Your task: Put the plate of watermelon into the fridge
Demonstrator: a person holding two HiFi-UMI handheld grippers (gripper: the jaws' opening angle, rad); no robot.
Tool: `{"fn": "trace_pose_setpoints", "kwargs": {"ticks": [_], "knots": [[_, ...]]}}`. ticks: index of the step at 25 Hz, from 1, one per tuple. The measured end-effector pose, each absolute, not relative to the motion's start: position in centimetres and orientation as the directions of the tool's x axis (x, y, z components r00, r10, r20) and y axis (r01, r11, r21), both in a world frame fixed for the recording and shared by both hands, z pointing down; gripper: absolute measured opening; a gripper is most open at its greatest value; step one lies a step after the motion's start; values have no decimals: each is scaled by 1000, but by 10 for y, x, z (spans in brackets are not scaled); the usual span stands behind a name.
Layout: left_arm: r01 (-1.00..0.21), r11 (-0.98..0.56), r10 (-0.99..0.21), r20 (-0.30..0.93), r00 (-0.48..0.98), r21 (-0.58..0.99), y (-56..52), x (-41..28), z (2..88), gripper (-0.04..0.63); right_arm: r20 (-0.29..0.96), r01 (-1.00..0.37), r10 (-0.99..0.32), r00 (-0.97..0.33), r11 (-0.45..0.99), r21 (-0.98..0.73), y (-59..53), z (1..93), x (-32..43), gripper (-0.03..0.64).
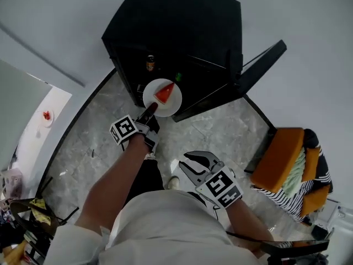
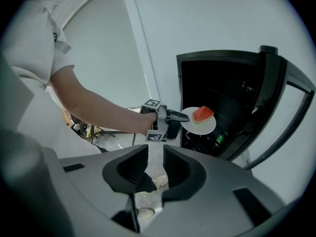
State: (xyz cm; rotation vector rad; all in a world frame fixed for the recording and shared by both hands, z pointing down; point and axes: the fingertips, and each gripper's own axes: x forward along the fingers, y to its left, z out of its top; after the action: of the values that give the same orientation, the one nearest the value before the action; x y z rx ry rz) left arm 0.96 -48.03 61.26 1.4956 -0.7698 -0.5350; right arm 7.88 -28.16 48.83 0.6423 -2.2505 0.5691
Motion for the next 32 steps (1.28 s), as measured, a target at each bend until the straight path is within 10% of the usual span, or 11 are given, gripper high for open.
{"fn": "trace_pose_setpoints", "kwargs": {"ticks": [25, 32], "knots": [[-278, 120, -676, 284, 680, 953, -633, 51, 708, 34, 789, -783, -374, -488, 586, -206, -334, 520, 106, 106], [-513, 108, -615, 463, 638, 851, -639, 52, 713, 32, 781, -783, -373, -501, 580, -225, -329, 519, 102, 106]]}}
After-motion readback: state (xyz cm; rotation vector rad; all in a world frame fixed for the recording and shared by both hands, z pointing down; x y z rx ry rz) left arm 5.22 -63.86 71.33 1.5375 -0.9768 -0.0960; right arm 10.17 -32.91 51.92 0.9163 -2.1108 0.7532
